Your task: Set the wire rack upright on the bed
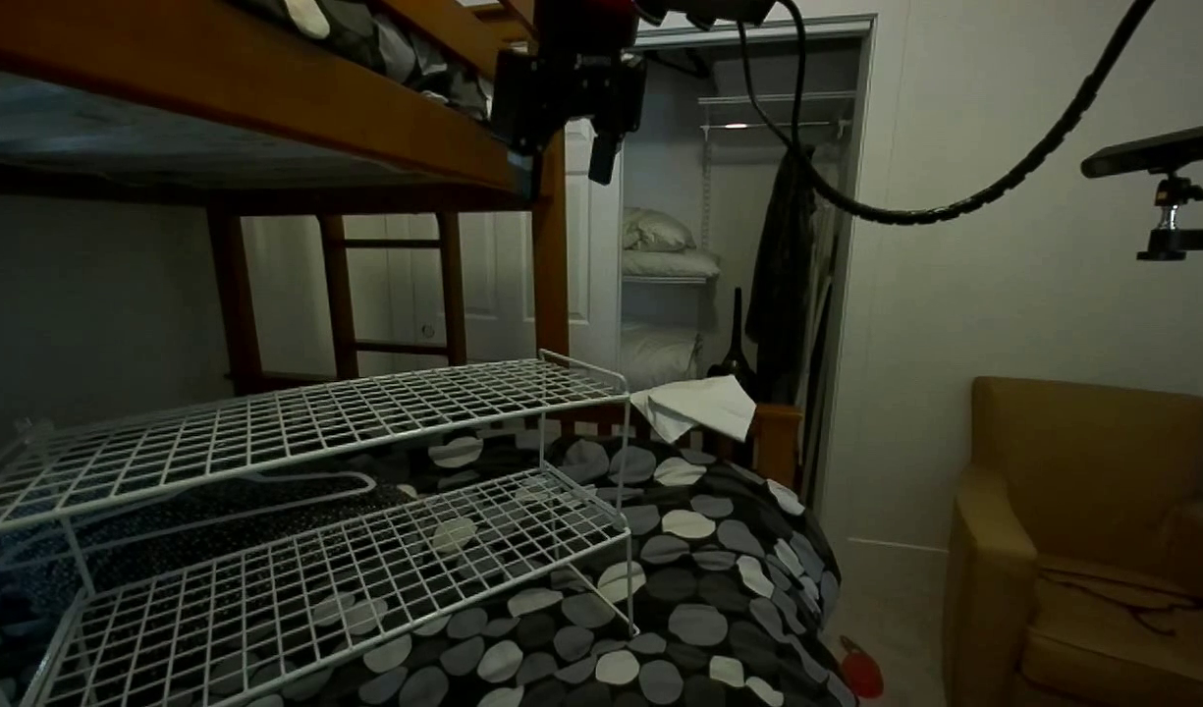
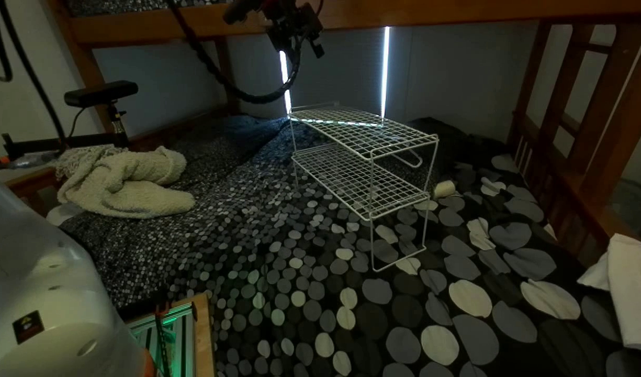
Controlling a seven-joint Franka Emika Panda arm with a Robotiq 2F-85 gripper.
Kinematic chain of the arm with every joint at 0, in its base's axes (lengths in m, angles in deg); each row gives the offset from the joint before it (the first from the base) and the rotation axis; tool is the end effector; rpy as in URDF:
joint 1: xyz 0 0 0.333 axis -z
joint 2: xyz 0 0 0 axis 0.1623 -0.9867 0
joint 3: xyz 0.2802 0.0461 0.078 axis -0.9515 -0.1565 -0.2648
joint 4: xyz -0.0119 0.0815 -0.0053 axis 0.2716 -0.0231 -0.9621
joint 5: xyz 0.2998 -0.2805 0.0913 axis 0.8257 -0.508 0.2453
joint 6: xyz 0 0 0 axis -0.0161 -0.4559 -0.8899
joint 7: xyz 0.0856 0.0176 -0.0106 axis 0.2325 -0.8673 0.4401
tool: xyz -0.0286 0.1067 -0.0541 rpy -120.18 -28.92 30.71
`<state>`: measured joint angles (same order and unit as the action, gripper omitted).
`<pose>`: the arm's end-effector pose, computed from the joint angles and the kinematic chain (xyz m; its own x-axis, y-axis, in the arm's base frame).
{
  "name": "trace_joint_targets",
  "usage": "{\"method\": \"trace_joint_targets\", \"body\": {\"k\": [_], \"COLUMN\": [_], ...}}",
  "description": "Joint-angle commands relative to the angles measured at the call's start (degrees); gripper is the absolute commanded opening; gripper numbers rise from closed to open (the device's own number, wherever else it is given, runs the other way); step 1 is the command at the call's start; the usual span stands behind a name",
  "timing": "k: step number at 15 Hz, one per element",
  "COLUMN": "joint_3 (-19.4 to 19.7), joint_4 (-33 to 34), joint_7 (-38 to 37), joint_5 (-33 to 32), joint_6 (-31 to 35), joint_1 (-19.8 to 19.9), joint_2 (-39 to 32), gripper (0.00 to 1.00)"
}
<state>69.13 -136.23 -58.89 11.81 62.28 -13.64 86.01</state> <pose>0.4331 0.3444 0.6682 0.8158 0.4123 0.4056 0.3314 -0.9080 0.2563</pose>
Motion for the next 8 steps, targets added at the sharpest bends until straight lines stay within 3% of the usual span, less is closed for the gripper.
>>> {"method": "trace_joint_targets", "body": {"k": [1, 2, 8], "joint_3": [-1.9, -2.9, -3.3], "joint_4": [-5.4, -1.2, -3.1], "joint_7": [1.0, 0.4, 0.5], "joint_5": [1.2, 0.6, 0.7], "joint_6": [0.7, -0.1, 0.0], "joint_1": [2.8, 3.3, 4.1], "joint_2": [6.0, 2.2, 4.3], "gripper": [1.00, 1.00, 1.00]}}
